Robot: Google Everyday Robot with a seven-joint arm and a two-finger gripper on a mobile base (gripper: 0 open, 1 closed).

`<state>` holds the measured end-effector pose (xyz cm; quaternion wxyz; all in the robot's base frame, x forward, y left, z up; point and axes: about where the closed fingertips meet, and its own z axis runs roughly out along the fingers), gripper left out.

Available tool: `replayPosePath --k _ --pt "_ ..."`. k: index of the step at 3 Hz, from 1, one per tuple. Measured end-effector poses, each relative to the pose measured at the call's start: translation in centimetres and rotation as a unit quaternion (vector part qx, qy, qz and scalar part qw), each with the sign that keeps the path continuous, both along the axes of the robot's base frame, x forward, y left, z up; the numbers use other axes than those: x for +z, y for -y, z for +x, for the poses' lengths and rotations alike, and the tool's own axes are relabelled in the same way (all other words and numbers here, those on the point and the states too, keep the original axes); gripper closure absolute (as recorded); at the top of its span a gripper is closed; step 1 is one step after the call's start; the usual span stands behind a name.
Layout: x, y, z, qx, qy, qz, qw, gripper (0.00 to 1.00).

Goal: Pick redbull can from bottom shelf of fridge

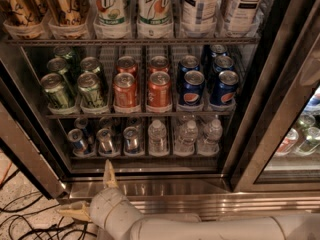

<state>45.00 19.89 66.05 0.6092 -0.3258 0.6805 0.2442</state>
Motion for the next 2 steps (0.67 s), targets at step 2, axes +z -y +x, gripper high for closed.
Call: replayPosePath --k 2 --pt "-4.5 -0.4 0.5 -0.049 0.019 0.013 0.9985 0.0"
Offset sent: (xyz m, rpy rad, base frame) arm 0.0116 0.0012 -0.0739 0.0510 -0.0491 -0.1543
